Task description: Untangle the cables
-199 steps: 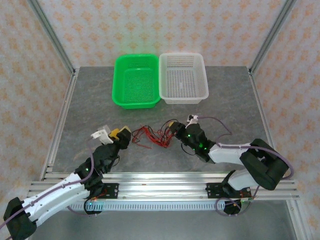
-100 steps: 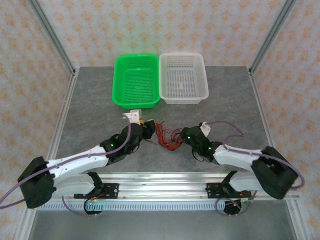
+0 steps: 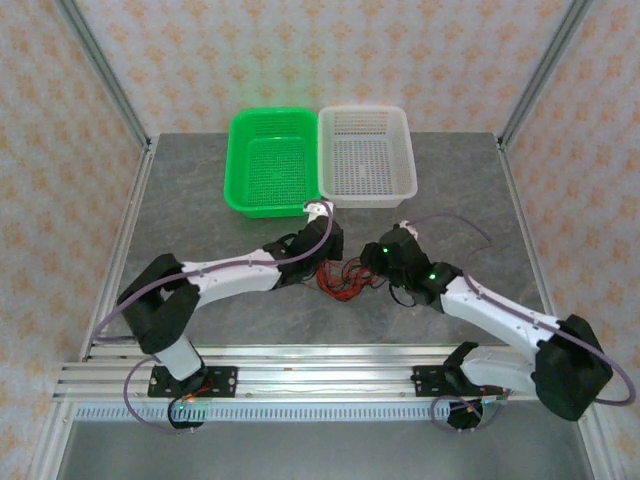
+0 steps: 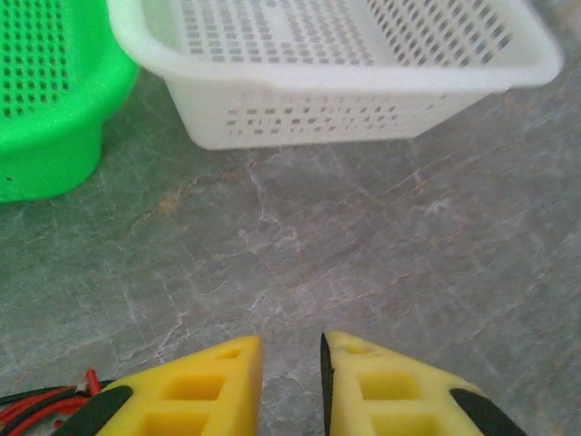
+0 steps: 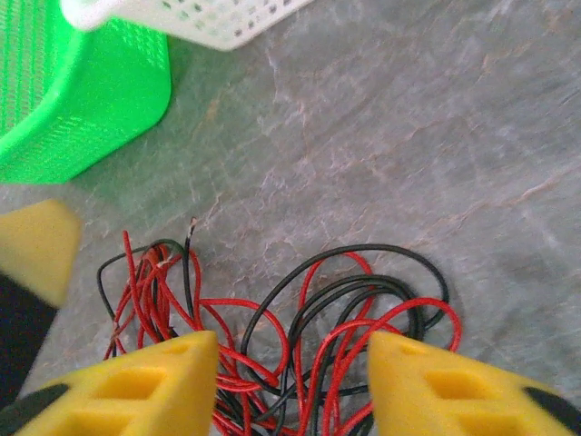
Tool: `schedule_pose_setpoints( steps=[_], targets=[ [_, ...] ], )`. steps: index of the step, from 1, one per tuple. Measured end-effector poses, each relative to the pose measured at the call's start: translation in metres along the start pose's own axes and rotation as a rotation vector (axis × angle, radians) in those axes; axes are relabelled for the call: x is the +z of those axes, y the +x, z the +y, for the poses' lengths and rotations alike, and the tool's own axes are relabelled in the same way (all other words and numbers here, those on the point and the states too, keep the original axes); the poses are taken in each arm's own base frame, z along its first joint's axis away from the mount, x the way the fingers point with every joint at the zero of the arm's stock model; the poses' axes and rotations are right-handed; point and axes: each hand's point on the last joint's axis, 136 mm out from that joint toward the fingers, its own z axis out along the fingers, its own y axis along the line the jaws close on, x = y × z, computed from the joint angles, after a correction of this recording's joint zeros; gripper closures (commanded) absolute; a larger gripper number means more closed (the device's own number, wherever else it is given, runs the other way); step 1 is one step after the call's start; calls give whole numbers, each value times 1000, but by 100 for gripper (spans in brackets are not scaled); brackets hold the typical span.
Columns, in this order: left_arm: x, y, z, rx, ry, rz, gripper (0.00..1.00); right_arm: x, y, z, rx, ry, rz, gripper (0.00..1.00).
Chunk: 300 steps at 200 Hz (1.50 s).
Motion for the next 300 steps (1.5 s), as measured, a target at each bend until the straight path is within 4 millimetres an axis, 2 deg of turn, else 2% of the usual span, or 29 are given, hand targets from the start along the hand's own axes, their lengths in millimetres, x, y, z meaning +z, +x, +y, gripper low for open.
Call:
schedule_pose_setpoints(
  steps=[16, 31, 60, 92, 111, 123, 145, 180, 243, 260, 300],
  targets=[
    [14, 11, 7, 5, -16, 42, 77, 18, 7, -7, 15, 14, 62, 62],
    [25, 23, 14, 9, -32, 82, 77, 36, 19, -18, 22, 47, 124, 58],
    [37, 45, 26, 16, -63, 147, 77, 62, 44, -34, 9, 105, 225, 57],
    [34, 74, 46, 20, -110, 207, 76, 71, 41, -30, -41, 135, 211, 58],
    [25, 95, 68, 19, -166, 245, 76, 72, 41, -31, -94, 176, 198, 58],
    [18, 99, 77, 8, -190, 243, 76, 71, 40, -35, -117, 205, 186, 59],
    [1, 108, 95, -15, -231, 245, 76, 69, 36, -45, -146, 263, 162, 60],
    [-16, 116, 110, -77, -250, 226, 76, 65, 29, -56, -165, 327, 133, 60],
    [-24, 119, 129, -164, -270, 185, 76, 58, -5, -95, -90, 455, 73, 61],
    [-23, 116, 132, -175, -274, 176, 76, 58, -16, -94, -71, 456, 55, 61],
    [-29, 112, 146, -183, -318, 177, 75, 53, -36, -72, -64, 400, 10, 61]
  ],
)
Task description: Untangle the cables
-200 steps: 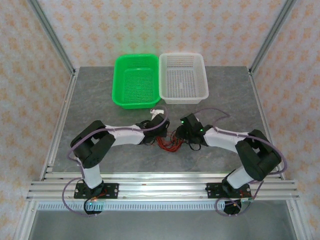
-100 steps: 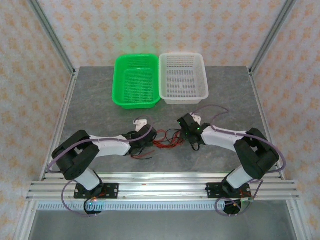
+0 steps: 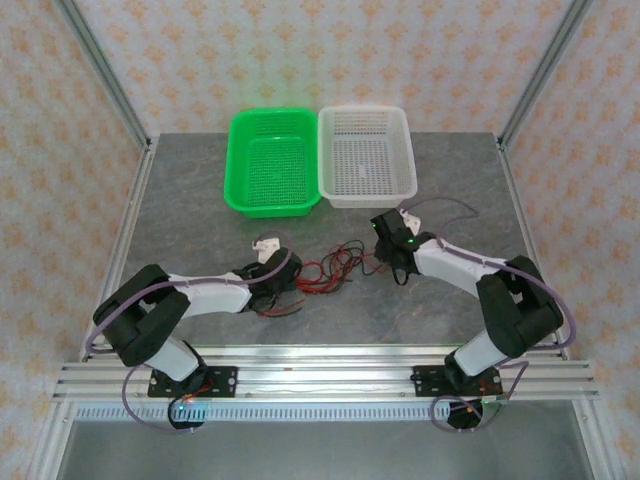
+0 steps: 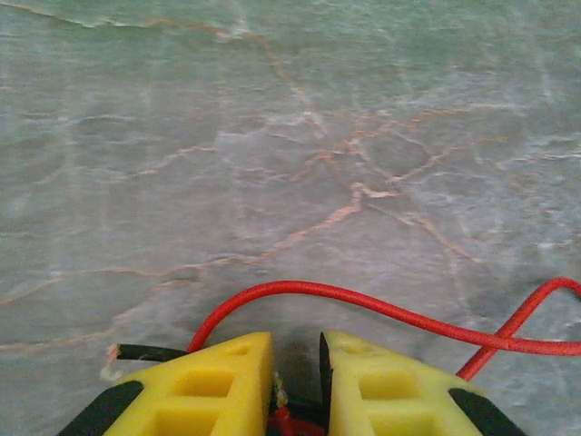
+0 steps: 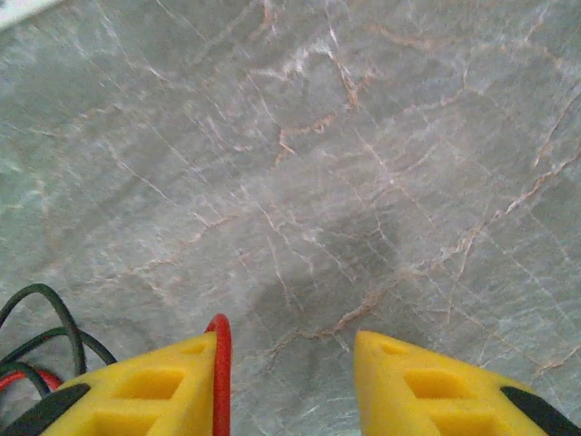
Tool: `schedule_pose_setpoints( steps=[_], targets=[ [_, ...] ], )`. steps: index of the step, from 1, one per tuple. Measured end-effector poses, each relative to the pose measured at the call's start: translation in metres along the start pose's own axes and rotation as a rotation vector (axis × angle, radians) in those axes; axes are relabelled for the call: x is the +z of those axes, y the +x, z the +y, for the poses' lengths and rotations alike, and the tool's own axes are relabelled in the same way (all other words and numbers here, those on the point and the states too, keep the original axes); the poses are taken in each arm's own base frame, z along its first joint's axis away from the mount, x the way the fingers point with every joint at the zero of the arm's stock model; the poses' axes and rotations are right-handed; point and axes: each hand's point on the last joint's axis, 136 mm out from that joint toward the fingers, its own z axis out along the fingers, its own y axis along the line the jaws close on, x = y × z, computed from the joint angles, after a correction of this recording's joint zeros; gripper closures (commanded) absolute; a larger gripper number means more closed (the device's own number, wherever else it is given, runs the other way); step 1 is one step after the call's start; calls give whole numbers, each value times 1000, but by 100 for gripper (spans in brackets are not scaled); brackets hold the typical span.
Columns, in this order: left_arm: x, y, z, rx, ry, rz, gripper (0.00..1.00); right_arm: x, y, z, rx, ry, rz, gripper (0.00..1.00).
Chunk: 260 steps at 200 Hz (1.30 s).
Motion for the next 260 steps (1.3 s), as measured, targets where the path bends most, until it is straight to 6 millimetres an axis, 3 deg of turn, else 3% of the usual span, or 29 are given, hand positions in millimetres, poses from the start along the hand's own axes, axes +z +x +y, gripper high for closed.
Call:
schedule_pose_setpoints(
  steps=[31, 74, 96, 117, 152, 192, 219, 239, 260],
  targets=[
    [-11, -12, 9, 32, -54, -4, 61, -23, -10, 4, 16, -50, -31, 60],
    [-56, -71, -23, 7, 55, -126, 54, -58, -15, 19, 31, -179, -34, 47],
    [-82, -96, -33, -14, 110, -183, 54, -72, -3, 34, -3, -243, -4, 46],
    [-96, -105, -33, -17, 124, -198, 54, -85, 21, 59, -67, -304, 44, 46],
    [-95, -92, -26, -12, 113, -156, 56, -90, 51, 91, -129, -345, 103, 46],
    [-67, -52, -18, 5, 102, -50, 58, -47, 86, 98, -186, -240, 193, 51],
    [-45, -28, -22, 25, 93, 8, 58, -20, 96, 99, -213, -171, 216, 52],
    [-29, -13, -21, 24, 83, 39, 57, -8, 99, 98, -228, -135, 218, 60],
    [-13, 4, -13, 25, 53, 72, 57, 2, 102, 94, -245, -102, 214, 79]
  ],
)
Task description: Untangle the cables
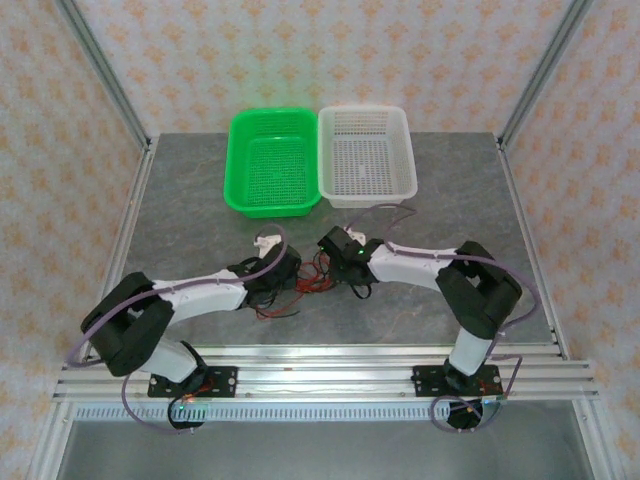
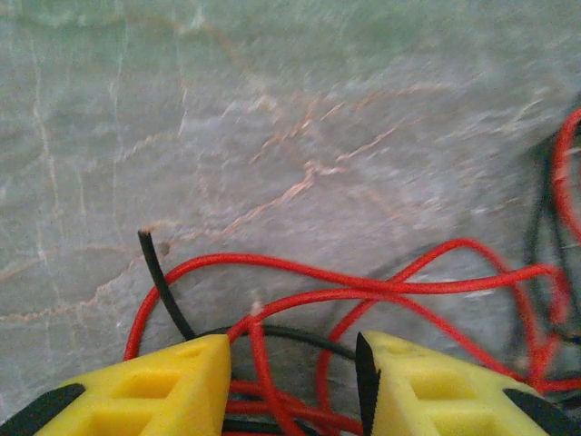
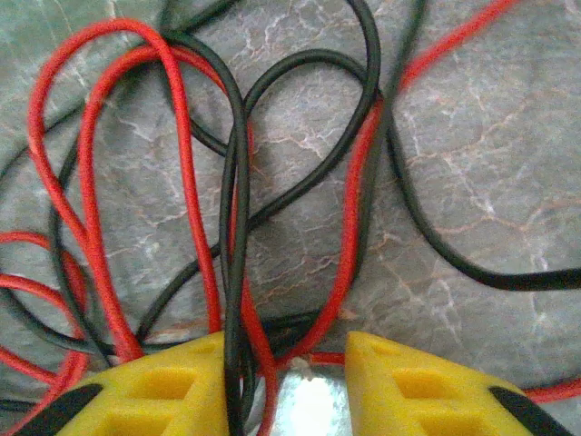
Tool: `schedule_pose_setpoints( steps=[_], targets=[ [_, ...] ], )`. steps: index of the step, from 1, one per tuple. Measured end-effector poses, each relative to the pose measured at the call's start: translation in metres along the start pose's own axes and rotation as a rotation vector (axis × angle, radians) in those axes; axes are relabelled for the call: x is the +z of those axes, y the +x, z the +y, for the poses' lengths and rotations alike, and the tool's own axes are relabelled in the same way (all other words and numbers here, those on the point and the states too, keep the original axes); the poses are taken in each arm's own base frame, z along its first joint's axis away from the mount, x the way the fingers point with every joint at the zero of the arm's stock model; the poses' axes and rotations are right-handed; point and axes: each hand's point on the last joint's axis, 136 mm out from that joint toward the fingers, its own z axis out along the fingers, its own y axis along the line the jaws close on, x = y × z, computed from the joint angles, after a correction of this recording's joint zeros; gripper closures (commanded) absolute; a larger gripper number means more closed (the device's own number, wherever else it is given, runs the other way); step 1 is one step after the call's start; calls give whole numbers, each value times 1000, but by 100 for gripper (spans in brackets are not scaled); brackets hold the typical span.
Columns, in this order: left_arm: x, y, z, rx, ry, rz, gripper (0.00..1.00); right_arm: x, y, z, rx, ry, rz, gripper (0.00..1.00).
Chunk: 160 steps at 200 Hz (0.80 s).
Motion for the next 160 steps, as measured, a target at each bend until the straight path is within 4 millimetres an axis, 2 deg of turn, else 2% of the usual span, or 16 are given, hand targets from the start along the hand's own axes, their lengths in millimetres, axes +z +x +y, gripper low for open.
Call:
schedule_pose_setpoints(
  steps=[24, 54, 88, 95, 106, 117, 129, 143, 160],
  targets=[
    [8, 2, 0, -18, -1, -14, 59, 1, -5, -6, -15, 36, -34, 100],
    [11, 1, 4, -46, -14, -46, 69, -2, -12, -18, -24, 101, -80, 100],
    [12, -1, 4, -87, -6, -65, 73, -22, -27, -36, 25, 101, -137, 100],
    [13, -1, 4, -91, -8, -66, 73, -27, -32, -45, 39, 112, -154, 100],
    [14, -1, 9, -102, -24, -72, 73, -33, -37, -72, 69, 169, -174, 100],
    [14, -4, 12, -111, -32, -78, 73, -35, -38, -98, 96, 230, -177, 100],
    [15, -6, 16, -116, -45, -85, 71, -34, -35, -117, 110, 278, -169, 100],
    [15, -8, 19, -116, -62, -85, 67, -33, -29, -125, 105, 303, -153, 100],
    [13, -9, 25, -100, -97, -76, 63, -32, -24, -129, 93, 315, -140, 95]
  ],
)
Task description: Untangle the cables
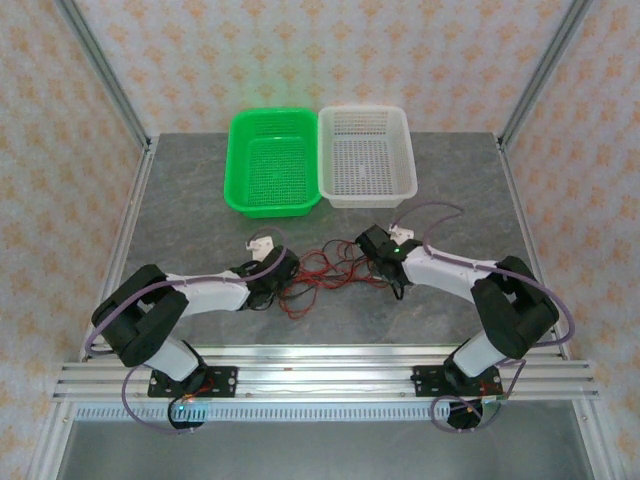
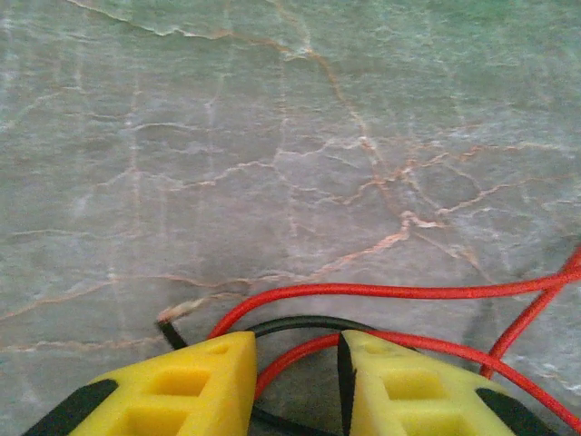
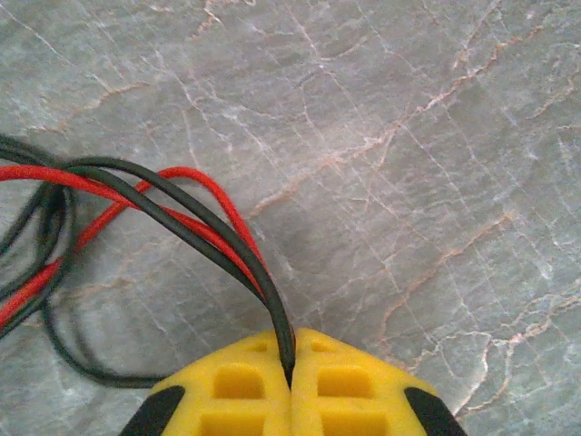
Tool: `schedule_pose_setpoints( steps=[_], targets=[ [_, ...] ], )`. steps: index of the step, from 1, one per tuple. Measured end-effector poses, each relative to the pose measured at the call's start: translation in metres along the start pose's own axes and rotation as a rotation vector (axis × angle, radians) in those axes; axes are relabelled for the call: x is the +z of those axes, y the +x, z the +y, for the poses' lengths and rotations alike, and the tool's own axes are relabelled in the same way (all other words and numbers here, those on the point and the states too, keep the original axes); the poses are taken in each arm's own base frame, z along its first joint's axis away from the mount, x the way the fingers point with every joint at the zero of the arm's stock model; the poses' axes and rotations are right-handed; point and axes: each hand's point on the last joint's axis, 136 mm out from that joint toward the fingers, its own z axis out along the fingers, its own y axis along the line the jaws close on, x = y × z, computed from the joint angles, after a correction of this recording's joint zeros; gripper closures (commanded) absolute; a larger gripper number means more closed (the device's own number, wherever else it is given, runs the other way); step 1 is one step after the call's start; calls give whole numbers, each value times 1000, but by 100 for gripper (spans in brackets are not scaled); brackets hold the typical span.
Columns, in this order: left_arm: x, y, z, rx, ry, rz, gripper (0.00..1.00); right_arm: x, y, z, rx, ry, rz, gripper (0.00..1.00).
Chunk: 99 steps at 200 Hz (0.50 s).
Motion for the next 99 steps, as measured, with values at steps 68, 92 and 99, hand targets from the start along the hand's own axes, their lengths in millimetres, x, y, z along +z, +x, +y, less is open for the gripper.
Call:
schedule_pose_setpoints(
  steps=[68, 92, 99],
  targets=[
    [-38, -43, 4, 51, -68, -64, 54, -18, -4, -9, -14, -14, -13, 70],
    [-68, -76, -6, 23, -28, -144, 53, -35, -8, -13, -9, -40, -24, 66],
    [-77, -84, -8, 14, -16, -162, 52, -41, -10, -13, -7, -55, -27, 66]
  ],
)
